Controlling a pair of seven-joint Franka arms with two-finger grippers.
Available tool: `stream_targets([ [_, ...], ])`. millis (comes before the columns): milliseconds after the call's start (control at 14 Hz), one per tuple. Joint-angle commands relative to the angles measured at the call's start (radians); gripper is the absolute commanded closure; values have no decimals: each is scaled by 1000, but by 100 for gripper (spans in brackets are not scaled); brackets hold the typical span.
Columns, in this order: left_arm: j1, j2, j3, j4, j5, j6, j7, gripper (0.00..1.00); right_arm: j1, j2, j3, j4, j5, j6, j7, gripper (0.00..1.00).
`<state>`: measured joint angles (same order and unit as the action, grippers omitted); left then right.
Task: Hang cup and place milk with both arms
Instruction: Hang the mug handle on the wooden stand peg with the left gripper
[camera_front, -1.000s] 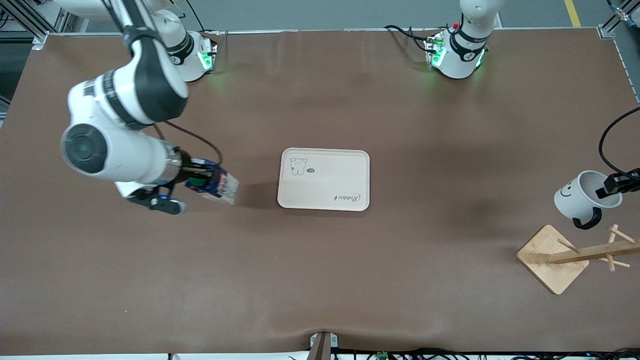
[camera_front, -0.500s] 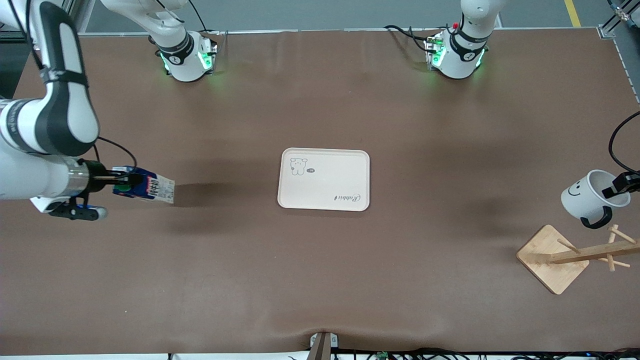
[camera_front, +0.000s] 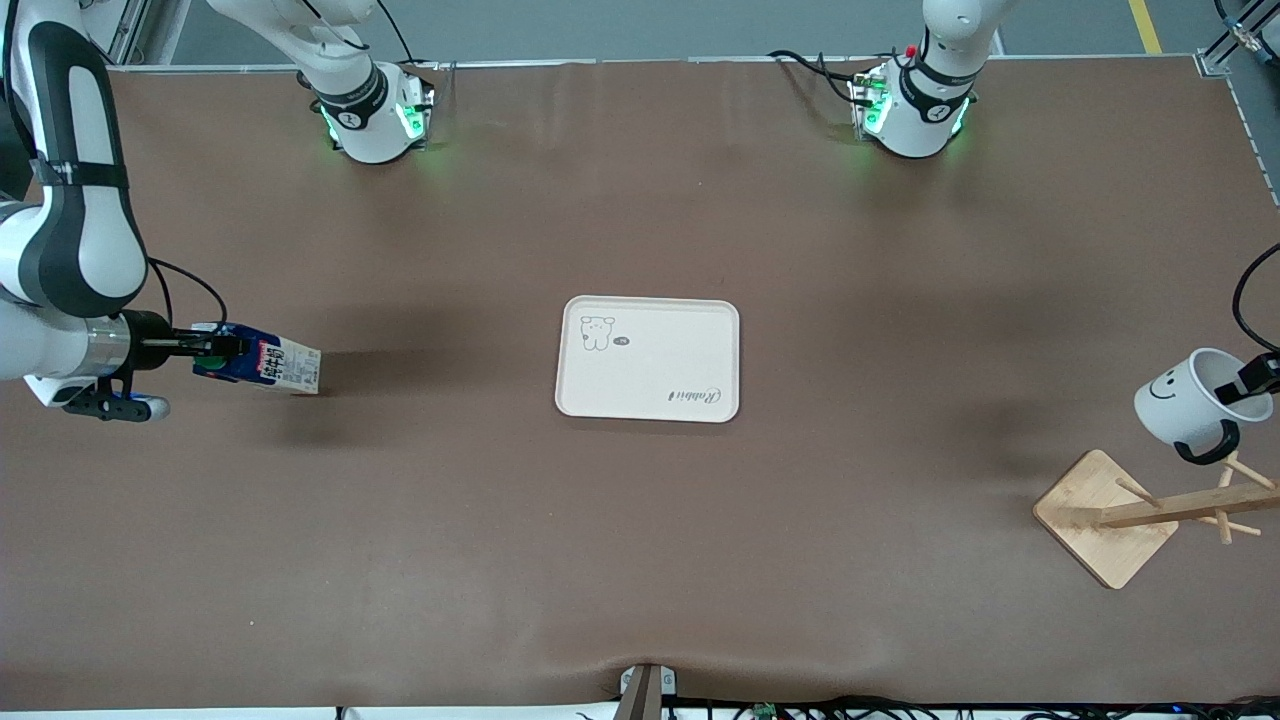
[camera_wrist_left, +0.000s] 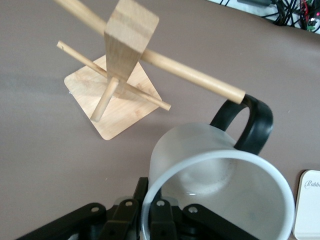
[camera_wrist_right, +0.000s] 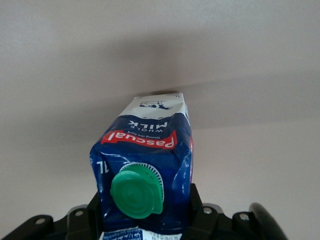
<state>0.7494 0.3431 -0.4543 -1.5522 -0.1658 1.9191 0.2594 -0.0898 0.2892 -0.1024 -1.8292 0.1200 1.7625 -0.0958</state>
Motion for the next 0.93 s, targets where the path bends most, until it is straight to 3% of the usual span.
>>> stream_targets([
  [0,10,27,-10,46,-21,-15,20,100,-24,-54,23,-106,-8,69,-5,100],
  [643,13,56,-9,64,-31,-14,46,100,-27,-47,23,-140,-6,117,-5,98],
  [857,27,82,-9,86,-31,-14,84,100,-25,-44,24,-140,-5,117,-5,65],
])
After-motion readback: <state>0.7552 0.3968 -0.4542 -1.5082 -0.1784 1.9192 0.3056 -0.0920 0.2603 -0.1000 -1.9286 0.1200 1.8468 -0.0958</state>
